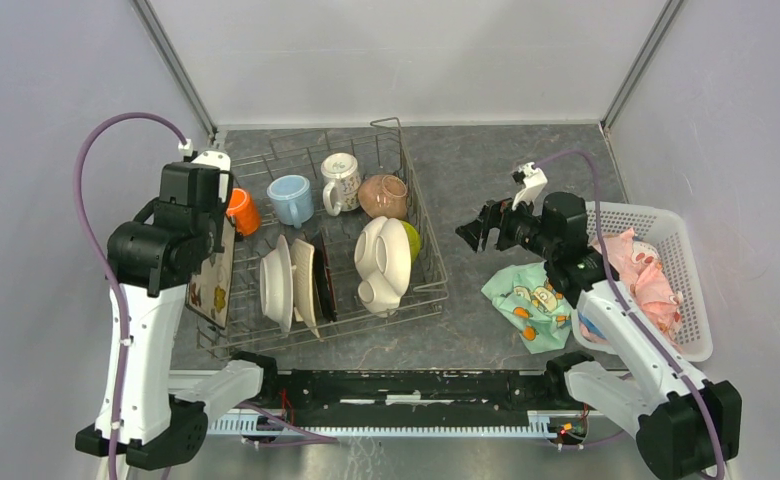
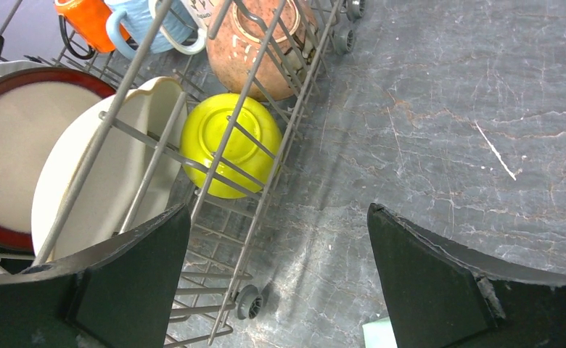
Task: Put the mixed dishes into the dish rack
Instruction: Insert the plate into the dish rack.
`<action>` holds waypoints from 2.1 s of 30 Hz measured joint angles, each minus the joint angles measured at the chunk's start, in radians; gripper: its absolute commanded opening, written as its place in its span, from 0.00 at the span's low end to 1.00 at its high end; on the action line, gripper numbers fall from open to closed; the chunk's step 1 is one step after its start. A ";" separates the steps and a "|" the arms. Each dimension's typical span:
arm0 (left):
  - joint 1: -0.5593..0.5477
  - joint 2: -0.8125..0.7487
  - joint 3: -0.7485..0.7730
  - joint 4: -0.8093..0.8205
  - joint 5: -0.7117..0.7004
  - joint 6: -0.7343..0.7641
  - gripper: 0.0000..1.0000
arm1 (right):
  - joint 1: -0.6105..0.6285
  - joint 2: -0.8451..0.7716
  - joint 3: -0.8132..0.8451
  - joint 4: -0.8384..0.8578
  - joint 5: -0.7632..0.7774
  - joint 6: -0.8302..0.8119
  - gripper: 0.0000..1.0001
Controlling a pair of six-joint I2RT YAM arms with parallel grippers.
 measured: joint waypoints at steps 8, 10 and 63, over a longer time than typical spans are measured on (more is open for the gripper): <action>0.000 0.067 -0.018 -0.022 -0.009 -0.025 0.02 | 0.014 -0.018 0.019 0.002 -0.018 -0.004 0.98; 0.000 0.071 -0.059 -0.004 -0.004 -0.051 0.02 | 0.018 -0.027 0.019 0.002 -0.021 -0.008 0.98; 0.024 0.147 -0.338 0.111 -0.002 -0.398 0.42 | 0.020 -0.107 0.032 -0.059 0.030 -0.083 0.98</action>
